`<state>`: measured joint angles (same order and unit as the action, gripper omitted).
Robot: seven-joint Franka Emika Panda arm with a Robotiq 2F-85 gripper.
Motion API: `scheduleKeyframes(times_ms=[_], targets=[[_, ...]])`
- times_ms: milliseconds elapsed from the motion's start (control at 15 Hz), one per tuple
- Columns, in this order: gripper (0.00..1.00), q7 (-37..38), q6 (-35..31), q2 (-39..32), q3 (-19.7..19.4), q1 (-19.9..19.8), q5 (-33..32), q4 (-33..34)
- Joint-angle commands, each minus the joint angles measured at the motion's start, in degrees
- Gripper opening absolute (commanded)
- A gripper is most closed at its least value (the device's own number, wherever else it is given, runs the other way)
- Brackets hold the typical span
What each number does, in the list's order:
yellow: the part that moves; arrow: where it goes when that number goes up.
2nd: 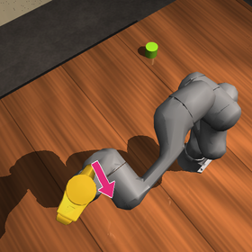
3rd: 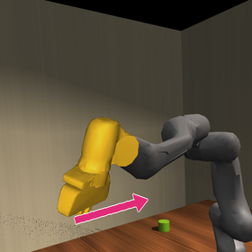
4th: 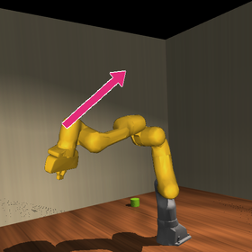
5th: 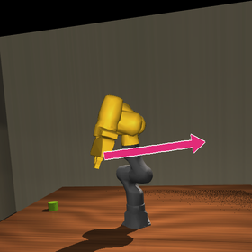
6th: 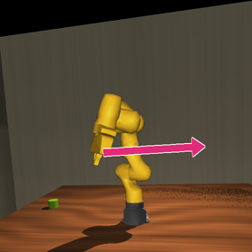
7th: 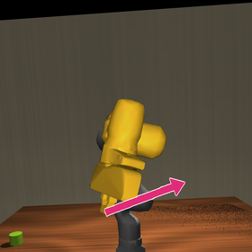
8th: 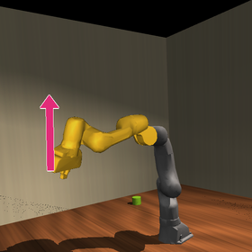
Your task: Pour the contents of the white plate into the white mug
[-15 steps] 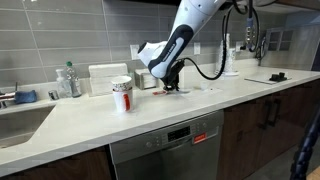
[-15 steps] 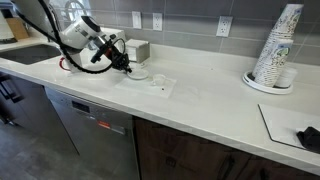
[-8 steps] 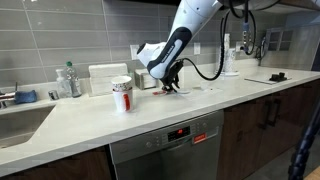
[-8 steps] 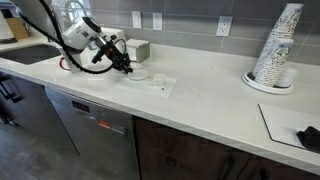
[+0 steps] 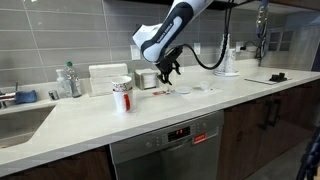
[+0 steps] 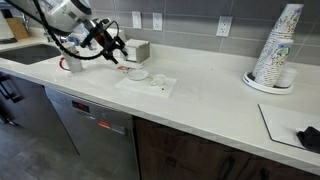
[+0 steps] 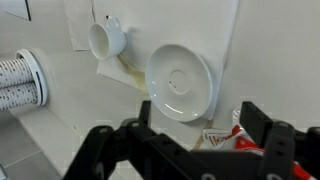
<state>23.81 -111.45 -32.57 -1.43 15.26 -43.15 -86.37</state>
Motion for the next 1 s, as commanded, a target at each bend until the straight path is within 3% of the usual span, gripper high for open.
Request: scheduleKeyframes(times_ms=[0,267,533,600,667,933], targets=[[1.0,-7.5,-0.3,10.1,3.4,-4.2,9.5,-8.5],[1.0,-15.2,-4.0,18.2,4.0,-7.6,20.3,-14.4],[1.0,-21.7,-2.9,23.6,4.1,-9.7,28.8,-17.6],[1.0,-24.3,-4.3,24.5,4.1,-10.0,29.3,-18.8],[1.0,-20.5,-1.7,21.3,3.6,-8.9,26.6,-14.1],[1.0,-22.9,-2.2,23.3,3.8,-9.5,27.8,-16.3]])
